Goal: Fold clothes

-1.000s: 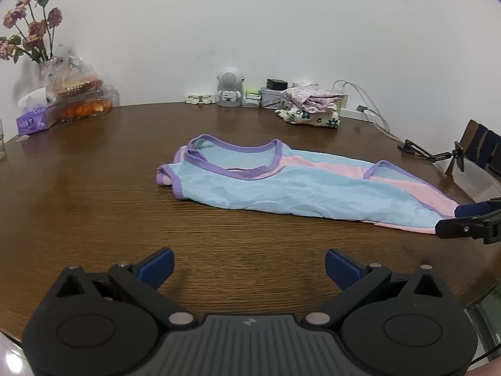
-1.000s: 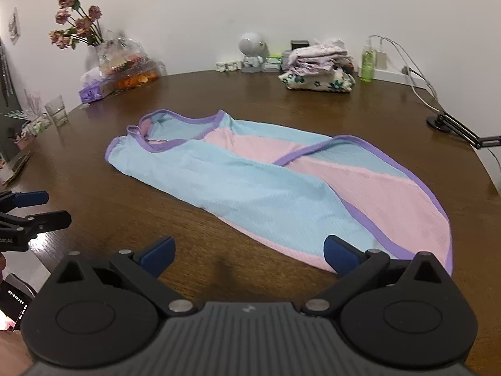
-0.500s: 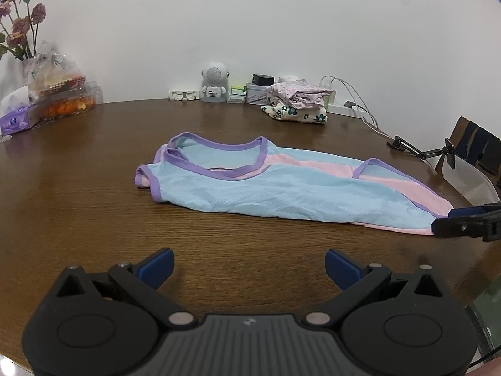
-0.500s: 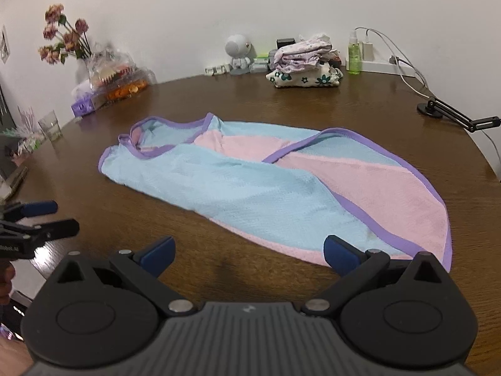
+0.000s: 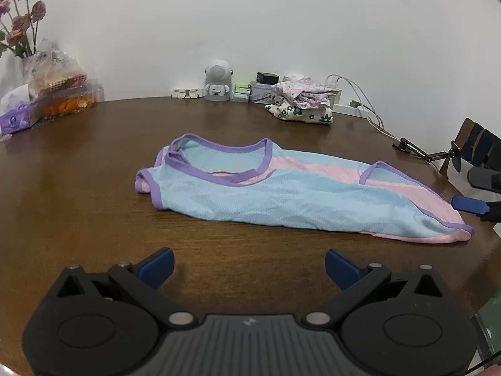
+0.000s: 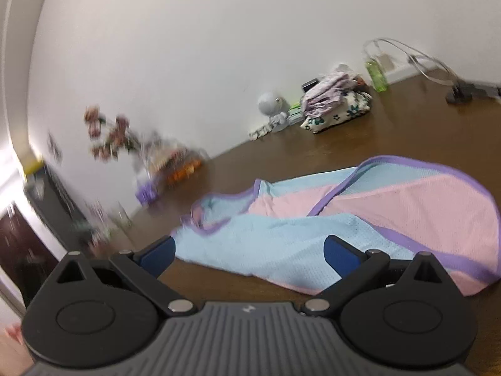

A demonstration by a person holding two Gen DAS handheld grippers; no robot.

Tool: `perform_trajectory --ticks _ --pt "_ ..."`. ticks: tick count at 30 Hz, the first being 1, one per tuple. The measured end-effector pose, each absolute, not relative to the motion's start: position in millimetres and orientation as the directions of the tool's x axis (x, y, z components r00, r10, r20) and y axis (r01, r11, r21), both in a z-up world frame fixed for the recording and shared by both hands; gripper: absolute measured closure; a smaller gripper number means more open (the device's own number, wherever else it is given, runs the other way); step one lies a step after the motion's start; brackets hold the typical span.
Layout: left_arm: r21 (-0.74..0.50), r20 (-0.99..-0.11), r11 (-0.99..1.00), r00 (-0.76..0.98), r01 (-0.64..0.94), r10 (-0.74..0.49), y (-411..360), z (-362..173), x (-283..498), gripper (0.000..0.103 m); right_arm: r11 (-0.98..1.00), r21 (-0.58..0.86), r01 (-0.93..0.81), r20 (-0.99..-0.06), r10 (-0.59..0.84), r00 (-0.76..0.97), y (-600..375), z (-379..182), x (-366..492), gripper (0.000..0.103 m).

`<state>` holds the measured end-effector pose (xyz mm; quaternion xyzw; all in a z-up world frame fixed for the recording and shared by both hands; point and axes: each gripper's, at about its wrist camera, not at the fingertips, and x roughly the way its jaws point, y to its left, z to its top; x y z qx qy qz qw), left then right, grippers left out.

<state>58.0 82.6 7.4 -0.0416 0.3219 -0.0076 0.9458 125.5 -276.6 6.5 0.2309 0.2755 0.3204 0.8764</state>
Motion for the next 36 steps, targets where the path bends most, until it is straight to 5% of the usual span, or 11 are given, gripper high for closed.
perform_trajectory --ticks 10,18,24,31,36 --pt "-0.001 -0.601 0.997 0.797 0.079 -0.063 88.5 23.9 97.0 0.0 0.778 0.435 -0.454 -0.455 0.625 0.634 -270.2 18.2 143.2 0.0" --pt "0.228 -0.654 0.922 0.751 0.313 -0.093 85.4 55.7 183.8 0.002 0.817 -0.021 -0.576 -0.69 0.405 0.6 -248.7 52.4 191.4 0.001" --pt "0.233 -0.75 0.862 0.647 0.45 -0.135 71.3 50.1 264.5 0.015 0.782 -0.081 -0.618 -0.763 0.35 0.543 -244.0 60.7 266.1 0.001" --pt "0.193 -0.836 0.801 0.522 0.567 -0.169 62.0 26.6 333.3 0.042 0.749 -0.019 -0.663 -0.853 0.334 0.402 -232.0 31.0 351.7 0.024" --pt "0.153 -0.887 0.751 0.424 0.643 -0.183 55.3 9.9 382.5 0.043 0.725 0.086 -0.683 -0.87 0.388 0.303 -232.1 11.6 387.2 0.025"
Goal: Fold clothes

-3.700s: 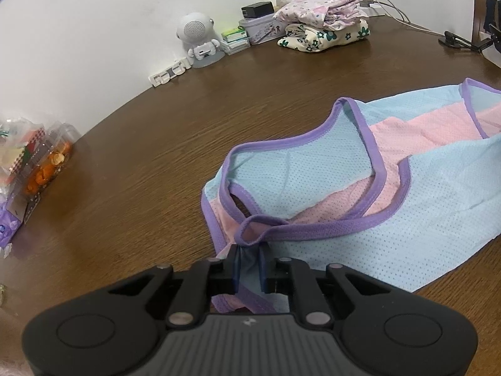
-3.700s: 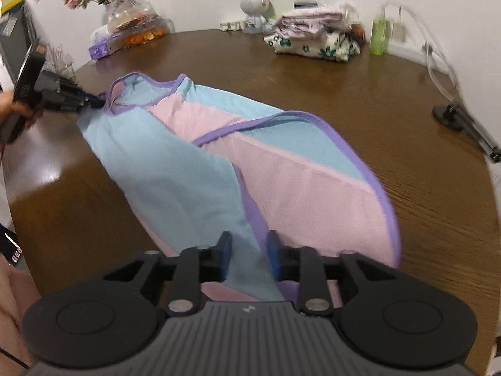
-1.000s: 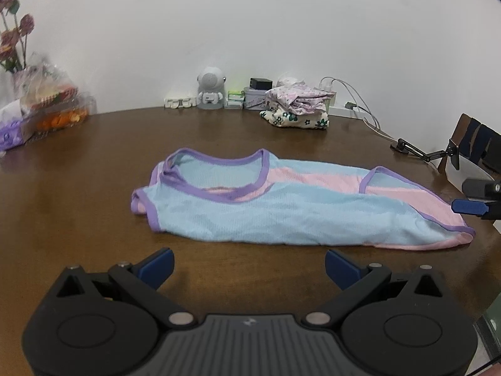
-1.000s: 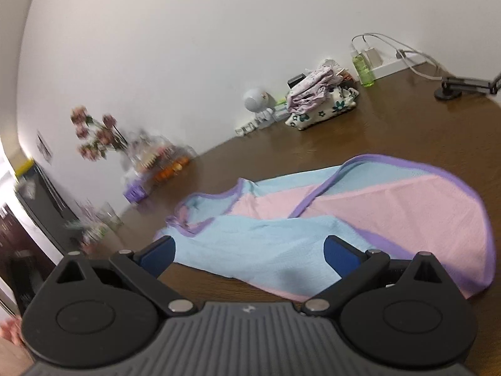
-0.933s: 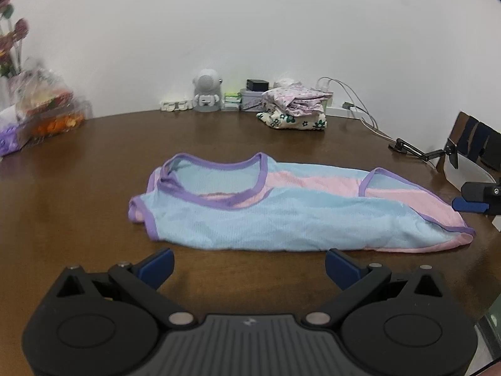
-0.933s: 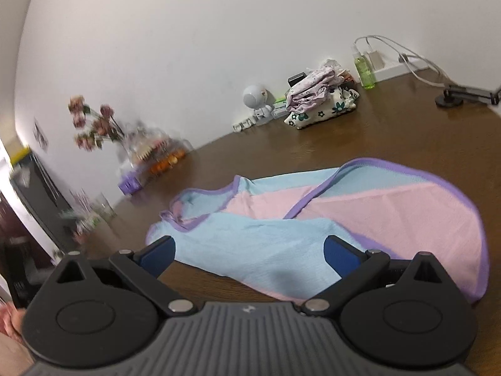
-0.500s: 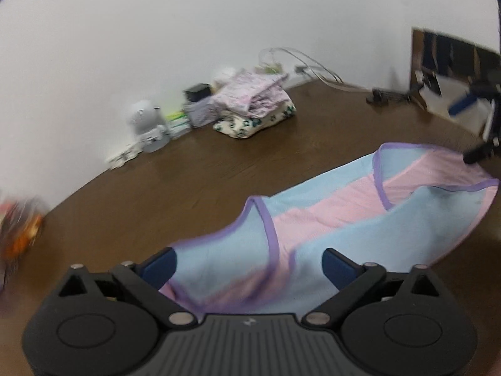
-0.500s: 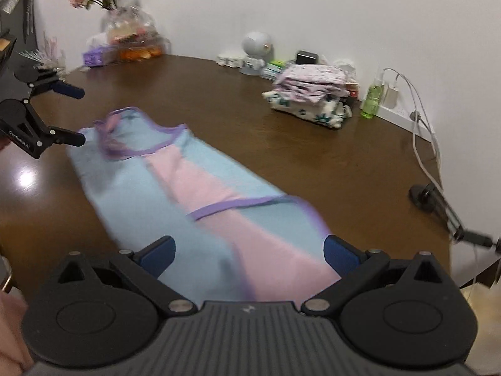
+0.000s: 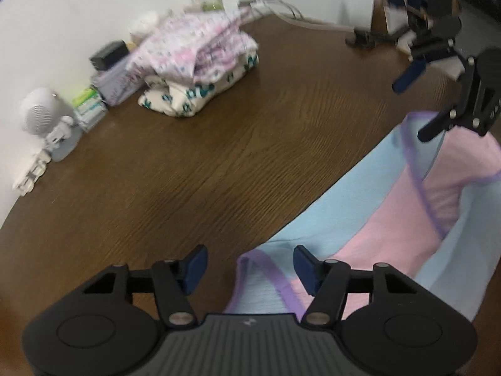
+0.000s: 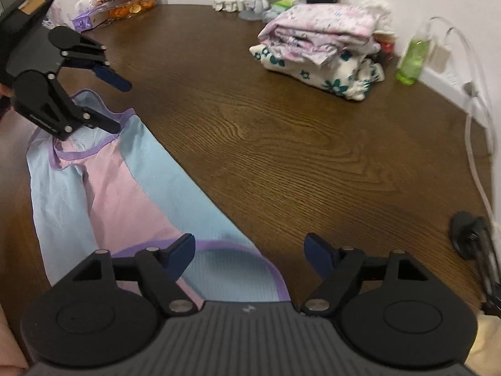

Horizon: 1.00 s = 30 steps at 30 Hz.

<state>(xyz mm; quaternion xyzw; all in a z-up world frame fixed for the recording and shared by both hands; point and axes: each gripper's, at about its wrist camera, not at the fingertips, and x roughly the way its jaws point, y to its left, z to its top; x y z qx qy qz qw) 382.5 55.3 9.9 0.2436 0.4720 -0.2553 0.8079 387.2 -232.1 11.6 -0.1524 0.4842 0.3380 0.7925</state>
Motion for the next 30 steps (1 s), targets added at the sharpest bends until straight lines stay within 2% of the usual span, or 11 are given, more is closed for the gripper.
perform_trajectory --ticks 2,6,8,9,10,11,12,13,17,24,30 --pt "0.135 -0.903 0.732 0.388 0.668 -0.187 53.4 3.5 398.4 0.043 0.705 0.106 -0.702 -0.877 0.398 0.267 -229.6 4.5 394.0 0.028" --pt "0.097 -0.917 0.715 0.342 0.693 -0.207 55.8 -5.7 403.8 0.052 0.68 0.136 -0.72 -0.885 0.41 0.22 -226.1 -4.4 399.2 0.057" --pt "0.07 -0.918 0.717 0.327 0.694 -0.226 58.1 -7.1 405.4 0.055 0.672 0.137 -0.727 -0.887 0.411 0.212 -225.6 -6.9 398.8 0.058" --pt "0.06 -0.917 0.718 0.323 0.693 -0.235 58.9 -7.3 405.6 0.055 0.668 0.141 -0.73 -0.887 0.413 0.207 -225.6 -6.7 398.5 0.063" --pt "0.052 -0.916 0.719 0.32 0.693 -0.243 59.0 -7.2 404.6 0.06 0.665 0.145 -0.733 -0.887 0.415 0.201 -225.6 -6.4 398.2 0.076" --pt "0.041 -0.916 0.718 0.314 0.694 -0.251 58.4 -6.6 403.2 0.078 0.661 0.149 -0.736 -0.887 0.417 0.196 -225.7 -6.2 398.0 0.085" --pt "0.044 -0.916 0.718 0.316 0.695 -0.249 56.8 -6.1 400.9 0.092 0.657 0.152 -0.738 -0.887 0.42 0.191 -225.7 -5.8 397.4 0.099" --pt "0.064 -0.915 0.716 0.327 0.695 -0.235 53.8 -5.5 397.4 0.1 0.653 0.148 -0.743 -0.883 0.426 0.199 -226.3 -2.0 392.3 0.099" --pt "0.1 -0.898 0.705 0.368 0.702 -0.239 47.7 2.8 378.3 0.101 0.637 0.132 -0.759 -0.863 0.451 0.228 -228.5 13.4 371.8 0.1" --pt "0.2 -0.812 0.701 0.516 0.684 -0.272 56.7 43.7 304.5 0.101 0.594 0.102 -0.798 -0.818 0.506 0.272 -235.2 47.1 320.4 0.1" --pt "0.21 -0.822 0.686 0.505 0.697 -0.262 52.2 22.2 247.1 0.101 0.509 0.065 -0.858 -0.822 0.515 0.242 -233.0 59.7 233.8 0.1"
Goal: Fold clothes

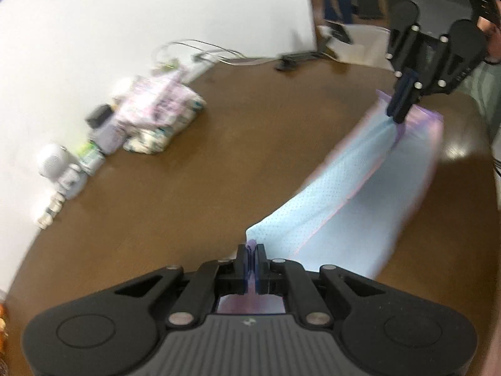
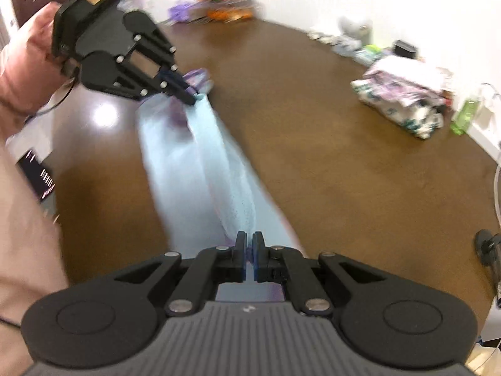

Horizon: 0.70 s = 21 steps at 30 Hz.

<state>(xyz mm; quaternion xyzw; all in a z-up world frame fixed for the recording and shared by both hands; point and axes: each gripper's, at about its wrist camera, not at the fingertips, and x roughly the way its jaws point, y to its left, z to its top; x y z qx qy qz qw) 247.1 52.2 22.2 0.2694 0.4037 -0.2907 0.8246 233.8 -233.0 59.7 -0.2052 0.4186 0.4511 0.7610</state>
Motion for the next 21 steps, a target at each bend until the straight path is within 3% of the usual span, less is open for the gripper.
perform_trajectory --ticks 6,8,10,11,12,13,18,21 --pt "0.196 -0.834 0.69 0.489 0.697 -0.256 50.2 0.3 203.0 0.099 0.526 0.107 -0.844 -0.852 0.486 0.195 -224.3 18.2 202.2 0.099" --pt "0.17 -0.825 0.712 0.493 0.681 -0.275 54.3 6.9 198.6 0.09 0.545 0.134 -0.828 -0.841 0.504 0.196 -226.1 14.9 200.3 0.096" --pt "0.156 -0.82 0.714 0.492 0.682 -0.291 57.7 14.7 194.4 0.084 0.563 0.151 -0.812 -0.825 0.525 0.211 -231.6 17.7 198.3 0.081" --pt "0.158 -0.816 0.715 0.498 0.681 -0.294 58.8 18.4 192.3 0.071 0.574 0.156 -0.804 -0.814 0.536 0.224 -235.7 20.9 198.7 0.073" --pt "0.168 -0.809 0.718 0.511 0.675 -0.291 59.1 21.9 190.1 0.065 0.589 0.161 -0.792 -0.801 0.547 0.244 -240.8 23.9 199.0 0.061" --pt "0.17 -0.801 0.724 0.522 0.668 -0.294 59.2 25.4 189.6 0.06 0.604 0.167 -0.779 -0.788 0.557 0.263 -245.8 27.0 199.3 0.061" --pt "0.129 -0.76 0.773 0.562 0.622 -0.325 57.8 40.7 196.4 0.061 0.723 0.179 -0.667 -0.731 0.551 0.402 -262.5 33.1 209.7 0.063" --pt "0.139 -0.76 0.785 0.574 0.604 -0.306 59.4 39.2 196.7 0.073 0.741 0.171 -0.649 -0.745 0.528 0.407 -248.5 19.4 214.3 0.064"
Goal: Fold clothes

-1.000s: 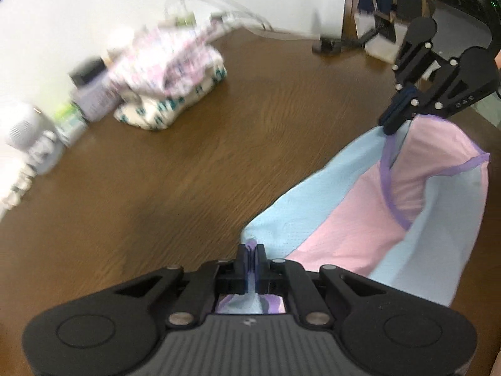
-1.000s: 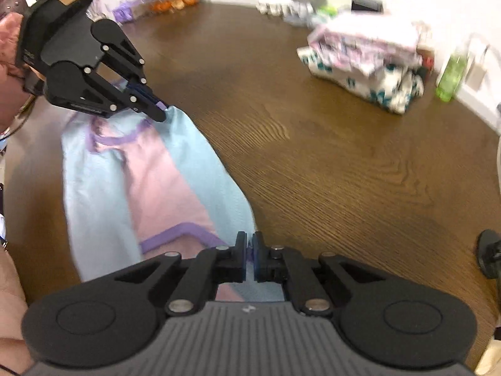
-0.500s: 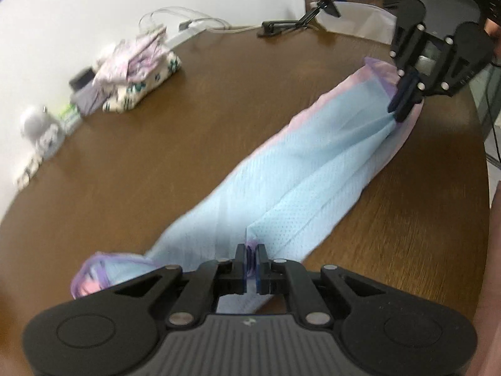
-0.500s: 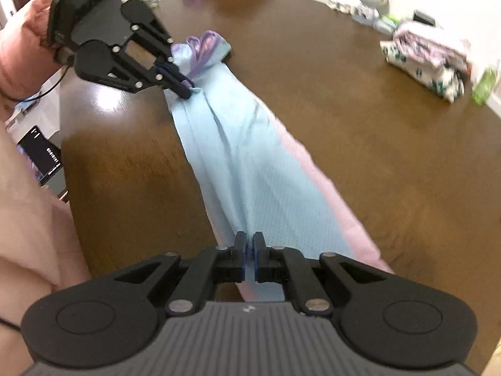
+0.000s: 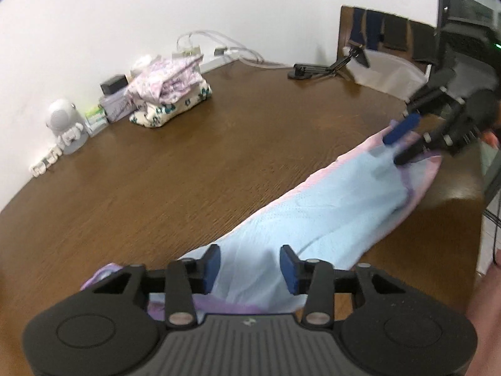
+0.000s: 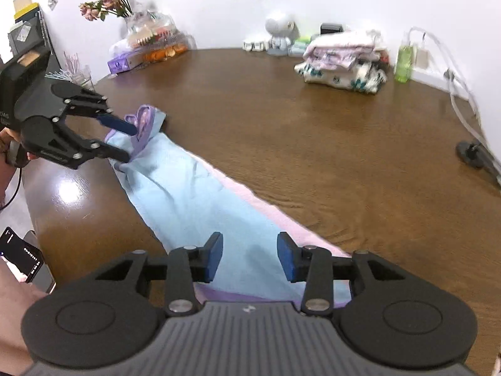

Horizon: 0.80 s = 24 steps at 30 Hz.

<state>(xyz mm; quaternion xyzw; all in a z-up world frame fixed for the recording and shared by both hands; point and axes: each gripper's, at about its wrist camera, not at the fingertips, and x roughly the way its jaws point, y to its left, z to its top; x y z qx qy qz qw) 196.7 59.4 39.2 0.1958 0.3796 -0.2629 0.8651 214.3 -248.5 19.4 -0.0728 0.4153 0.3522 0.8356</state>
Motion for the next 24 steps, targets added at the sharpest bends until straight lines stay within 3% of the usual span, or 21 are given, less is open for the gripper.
perform_trajectory --ticks 2,6,12,14,16,21,24 --pt "0.146 -0.759 0.793 0.581 0.591 -0.293 60.5 38.2 196.9 0.079 0.734 0.173 -0.657 -0.763 0.522 0.382 -236.5 7.8 215.5 0.064" --pt "0.16 -0.758 0.809 0.595 0.566 -0.267 62.7 36.2 197.3 0.079 0.718 0.111 -0.687 -0.799 0.476 0.368 -224.7 -6.6 203.4 0.061" --pt "0.18 -0.755 0.83 0.615 0.528 -0.227 66.0 33.3 197.8 0.063 0.722 0.084 -0.687 -0.791 0.467 0.395 -224.4 -4.5 198.2 0.054" --pt "0.188 -0.757 0.835 0.618 0.517 -0.212 68.7 31.9 200.7 0.045 0.723 0.084 -0.686 -0.77 0.484 0.416 -222.2 7.2 199.3 0.045" --pt "0.198 -0.768 0.835 0.611 0.513 -0.193 77.0 29.5 212.9 0.038 0.719 0.068 -0.691 -0.75 0.494 0.44 -216.0 19.3 199.4 0.031" --pt "0.225 -0.794 0.834 0.591 0.504 -0.143 97.9 23.4 243.3 0.041 0.652 0.055 -0.757 -0.737 0.538 0.409 -175.1 32.1 205.8 0.03" --pt "0.242 -0.808 0.832 0.578 0.499 -0.113 110.3 19.7 261.6 0.049 0.61 0.059 -0.79 -0.744 0.555 0.372 -145.4 27.1 212.2 0.03"
